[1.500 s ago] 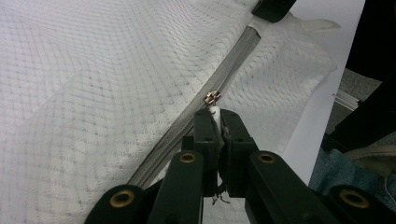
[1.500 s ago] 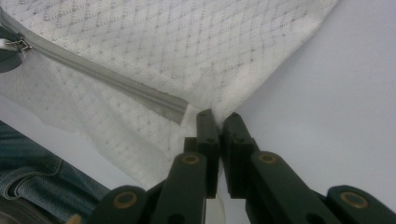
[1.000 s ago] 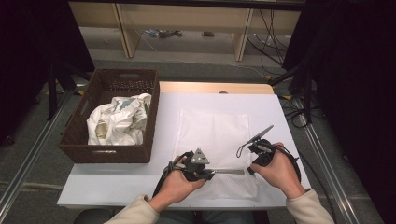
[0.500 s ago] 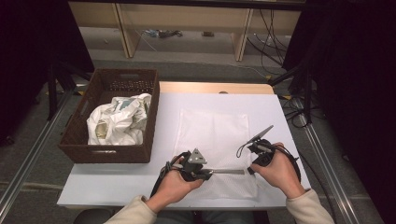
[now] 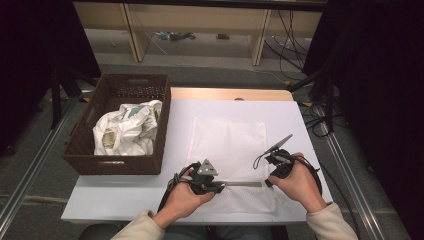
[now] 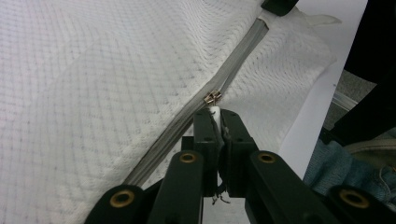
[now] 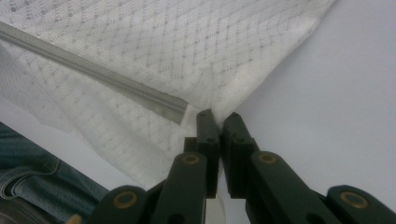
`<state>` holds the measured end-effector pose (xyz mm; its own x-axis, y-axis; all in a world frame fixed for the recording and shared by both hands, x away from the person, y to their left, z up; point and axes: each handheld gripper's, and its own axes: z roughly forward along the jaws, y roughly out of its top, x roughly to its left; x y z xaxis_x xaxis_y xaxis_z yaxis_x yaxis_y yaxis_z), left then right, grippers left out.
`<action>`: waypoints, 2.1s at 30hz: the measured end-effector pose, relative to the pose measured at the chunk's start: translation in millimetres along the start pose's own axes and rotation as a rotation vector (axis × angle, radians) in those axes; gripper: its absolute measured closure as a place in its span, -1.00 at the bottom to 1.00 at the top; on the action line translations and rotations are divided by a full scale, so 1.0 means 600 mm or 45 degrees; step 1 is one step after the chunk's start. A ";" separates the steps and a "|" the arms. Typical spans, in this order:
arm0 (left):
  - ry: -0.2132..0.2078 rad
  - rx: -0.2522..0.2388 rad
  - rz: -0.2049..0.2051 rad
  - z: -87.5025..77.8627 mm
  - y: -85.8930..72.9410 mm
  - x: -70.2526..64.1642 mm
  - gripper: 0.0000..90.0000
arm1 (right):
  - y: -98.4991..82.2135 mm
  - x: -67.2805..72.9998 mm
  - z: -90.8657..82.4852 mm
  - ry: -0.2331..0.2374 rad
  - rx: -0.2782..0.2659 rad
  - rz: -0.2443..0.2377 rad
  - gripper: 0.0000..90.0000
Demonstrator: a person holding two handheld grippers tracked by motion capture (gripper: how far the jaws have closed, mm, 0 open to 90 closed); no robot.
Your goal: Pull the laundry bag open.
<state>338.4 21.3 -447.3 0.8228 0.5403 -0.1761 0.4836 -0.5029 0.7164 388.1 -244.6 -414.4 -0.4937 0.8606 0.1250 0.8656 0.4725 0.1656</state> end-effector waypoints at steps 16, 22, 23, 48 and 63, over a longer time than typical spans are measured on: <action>0.016 -0.004 -0.032 -0.014 -0.014 0.010 0.91 | 0.000 0.000 0.002 -0.003 0.004 0.002 0.94; 0.024 -0.011 -0.047 -0.018 -0.018 0.013 0.91 | 0.000 -0.001 0.005 0.001 -0.005 -0.008 0.94; 0.026 -0.008 -0.039 -0.020 -0.019 0.015 0.91 | 0.000 0.000 0.005 -0.008 0.006 -0.001 0.94; 0.060 -0.003 -0.080 -0.042 -0.041 0.032 0.91 | -0.001 -0.004 0.008 -0.011 0.011 0.030 0.94; 0.089 0.028 -0.134 -0.049 -0.061 0.044 0.91 | -0.001 -0.007 0.015 -0.016 0.026 0.079 0.94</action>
<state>333.7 73.7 -458.6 0.7446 0.6363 -0.2017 0.5735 -0.4551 0.6812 390.6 -247.0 -423.8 -0.4381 0.8906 0.1222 0.8961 0.4220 0.1376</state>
